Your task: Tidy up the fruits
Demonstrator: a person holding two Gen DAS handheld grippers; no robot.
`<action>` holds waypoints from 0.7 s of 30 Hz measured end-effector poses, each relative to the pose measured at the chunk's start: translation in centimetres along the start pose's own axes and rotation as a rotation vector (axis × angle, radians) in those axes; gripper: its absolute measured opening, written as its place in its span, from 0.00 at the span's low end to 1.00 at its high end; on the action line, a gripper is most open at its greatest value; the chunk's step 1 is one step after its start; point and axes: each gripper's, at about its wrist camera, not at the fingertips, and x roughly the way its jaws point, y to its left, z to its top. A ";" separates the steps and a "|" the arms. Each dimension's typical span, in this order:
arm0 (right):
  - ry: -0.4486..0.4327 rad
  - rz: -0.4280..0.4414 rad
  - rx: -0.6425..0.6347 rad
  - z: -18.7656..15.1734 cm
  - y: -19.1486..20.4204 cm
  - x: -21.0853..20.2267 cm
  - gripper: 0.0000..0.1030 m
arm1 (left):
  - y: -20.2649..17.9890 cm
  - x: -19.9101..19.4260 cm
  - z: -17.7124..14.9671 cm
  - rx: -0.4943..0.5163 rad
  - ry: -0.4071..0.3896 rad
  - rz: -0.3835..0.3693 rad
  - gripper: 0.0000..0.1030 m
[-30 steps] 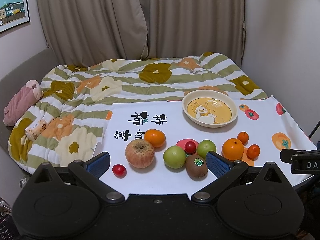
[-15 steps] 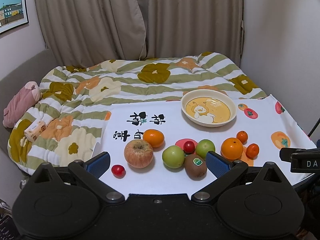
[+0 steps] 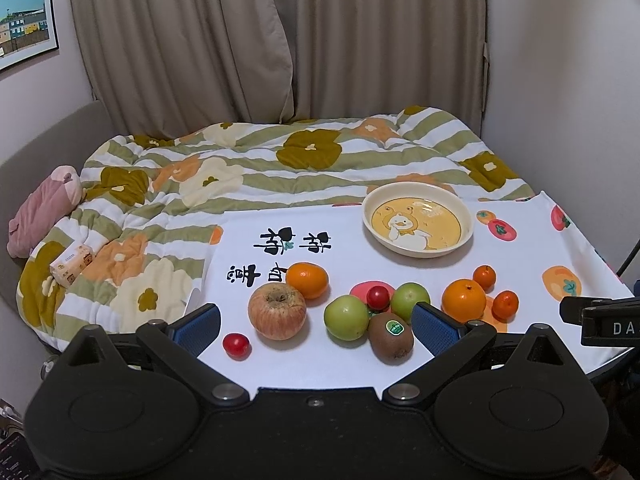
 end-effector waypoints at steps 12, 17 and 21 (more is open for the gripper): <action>0.001 0.003 0.005 0.2 -0.2 0.1 1.00 | 0.1 -0.1 0.0 0.001 -0.002 0.005 1.00; -0.002 0.008 0.004 0.5 -0.2 0.0 1.00 | 0.3 -0.2 0.1 -0.001 -0.004 0.007 1.00; -0.006 0.025 -0.007 1.2 -1.0 0.5 1.00 | 0.2 -0.3 0.6 -0.011 -0.012 0.025 1.00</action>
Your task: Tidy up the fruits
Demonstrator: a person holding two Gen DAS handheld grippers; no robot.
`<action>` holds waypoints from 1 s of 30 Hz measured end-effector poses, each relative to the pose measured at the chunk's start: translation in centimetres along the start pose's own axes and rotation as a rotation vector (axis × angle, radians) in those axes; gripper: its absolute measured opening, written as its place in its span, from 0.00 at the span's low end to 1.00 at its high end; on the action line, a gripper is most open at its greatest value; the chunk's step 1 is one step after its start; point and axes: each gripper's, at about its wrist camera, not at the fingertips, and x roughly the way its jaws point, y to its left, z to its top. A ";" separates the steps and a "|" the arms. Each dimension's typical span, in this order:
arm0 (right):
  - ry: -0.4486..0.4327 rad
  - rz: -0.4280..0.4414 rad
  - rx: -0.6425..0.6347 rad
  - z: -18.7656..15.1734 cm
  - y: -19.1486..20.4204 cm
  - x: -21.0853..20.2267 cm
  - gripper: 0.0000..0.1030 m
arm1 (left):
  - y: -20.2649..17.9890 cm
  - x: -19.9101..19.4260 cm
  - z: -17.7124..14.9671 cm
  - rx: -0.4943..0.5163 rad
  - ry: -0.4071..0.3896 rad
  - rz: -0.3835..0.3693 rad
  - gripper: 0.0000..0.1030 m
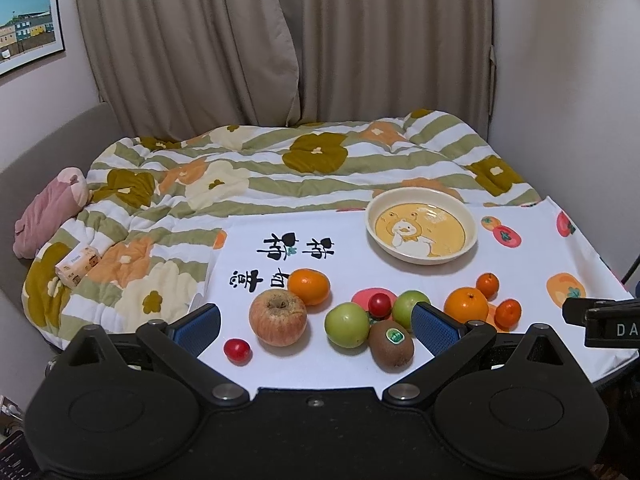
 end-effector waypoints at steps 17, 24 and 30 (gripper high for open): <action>0.031 0.211 -0.169 1.9 2.7 6.4 1.00 | 1.8 4.9 0.0 -0.005 -0.010 0.102 1.00; 0.047 0.251 -0.117 1.1 6.2 9.6 1.00 | 4.5 9.6 -0.9 0.089 0.005 0.015 1.00; 0.083 0.235 -0.069 0.2 8.9 12.3 1.00 | 5.7 13.6 -2.2 0.227 0.041 -0.067 1.00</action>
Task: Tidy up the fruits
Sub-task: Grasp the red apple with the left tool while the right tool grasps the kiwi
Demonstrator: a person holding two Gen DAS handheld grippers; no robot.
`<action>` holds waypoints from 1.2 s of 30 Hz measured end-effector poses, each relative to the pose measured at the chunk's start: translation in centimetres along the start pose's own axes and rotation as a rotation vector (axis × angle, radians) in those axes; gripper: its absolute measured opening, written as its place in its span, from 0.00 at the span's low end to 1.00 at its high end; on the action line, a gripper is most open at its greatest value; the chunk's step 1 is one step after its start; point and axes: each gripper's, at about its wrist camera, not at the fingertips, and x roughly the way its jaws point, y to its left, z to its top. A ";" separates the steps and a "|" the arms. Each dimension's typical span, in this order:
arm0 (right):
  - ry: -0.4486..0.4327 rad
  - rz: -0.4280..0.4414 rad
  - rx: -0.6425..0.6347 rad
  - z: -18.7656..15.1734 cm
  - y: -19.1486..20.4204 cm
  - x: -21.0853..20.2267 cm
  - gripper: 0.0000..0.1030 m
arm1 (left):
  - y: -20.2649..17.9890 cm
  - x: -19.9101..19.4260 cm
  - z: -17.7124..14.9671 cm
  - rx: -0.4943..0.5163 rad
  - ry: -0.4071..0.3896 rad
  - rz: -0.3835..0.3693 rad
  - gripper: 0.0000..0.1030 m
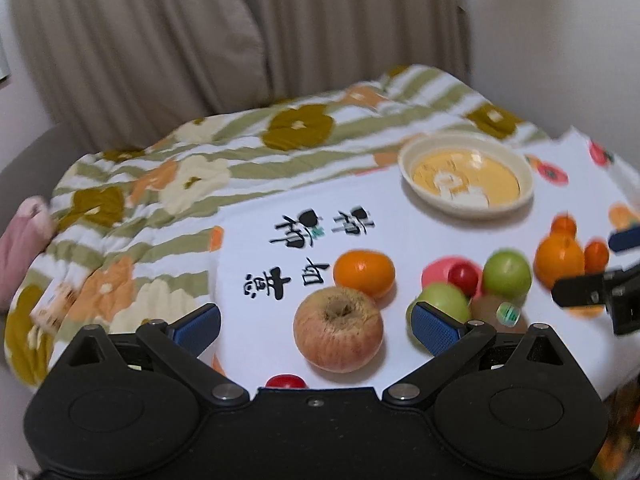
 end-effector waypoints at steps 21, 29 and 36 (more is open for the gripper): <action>0.092 -0.099 0.083 -2.7 3.5 7.1 0.93 | 1.2 8.8 -1.8 0.194 0.080 -0.236 0.81; 0.094 -0.118 0.066 -2.7 4.2 7.9 0.85 | 1.4 9.1 -1.9 0.199 0.074 -0.272 0.77; 0.095 -0.126 0.042 -2.5 5.1 8.5 0.78 | 1.7 8.8 -2.2 0.210 0.066 -0.276 0.77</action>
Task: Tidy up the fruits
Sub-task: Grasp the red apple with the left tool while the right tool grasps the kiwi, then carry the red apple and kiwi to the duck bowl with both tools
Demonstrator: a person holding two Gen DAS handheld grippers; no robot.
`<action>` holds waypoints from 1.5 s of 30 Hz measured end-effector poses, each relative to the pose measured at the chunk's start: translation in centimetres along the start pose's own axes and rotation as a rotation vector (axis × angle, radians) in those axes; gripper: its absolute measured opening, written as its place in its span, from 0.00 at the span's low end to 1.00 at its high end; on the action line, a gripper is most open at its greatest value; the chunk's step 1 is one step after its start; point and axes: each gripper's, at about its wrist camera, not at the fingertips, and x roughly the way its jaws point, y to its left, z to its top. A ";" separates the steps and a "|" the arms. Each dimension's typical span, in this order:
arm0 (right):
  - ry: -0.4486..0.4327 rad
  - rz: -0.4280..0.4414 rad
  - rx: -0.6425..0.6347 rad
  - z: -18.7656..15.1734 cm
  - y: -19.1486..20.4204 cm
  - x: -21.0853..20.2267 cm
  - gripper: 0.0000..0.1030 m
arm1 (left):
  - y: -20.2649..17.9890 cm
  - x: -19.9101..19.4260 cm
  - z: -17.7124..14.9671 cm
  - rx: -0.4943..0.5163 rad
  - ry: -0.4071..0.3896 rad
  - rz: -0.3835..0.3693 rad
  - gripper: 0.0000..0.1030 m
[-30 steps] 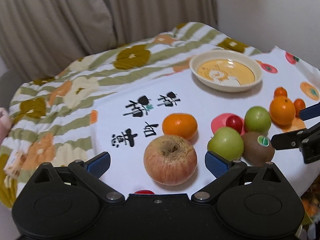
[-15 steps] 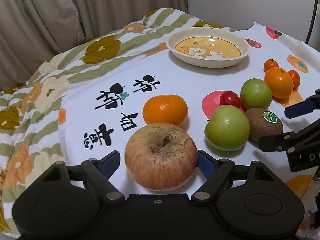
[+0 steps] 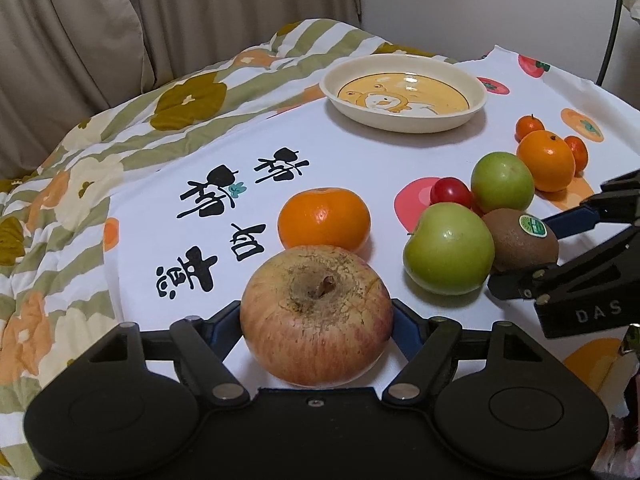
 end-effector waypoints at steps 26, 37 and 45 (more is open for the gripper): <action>-0.044 -0.019 0.049 1.0 -0.7 -3.3 0.63 | -0.1 -4.0 0.6 -0.069 -0.057 0.016 0.77; -0.141 -0.028 0.089 4.5 -3.7 -8.7 0.63 | -0.9 -7.2 5.2 -0.077 -0.142 0.037 0.77; -0.196 -0.004 0.067 8.8 -8.4 -9.8 0.63 | -2.4 -7.5 10.2 -0.089 -0.195 0.094 0.77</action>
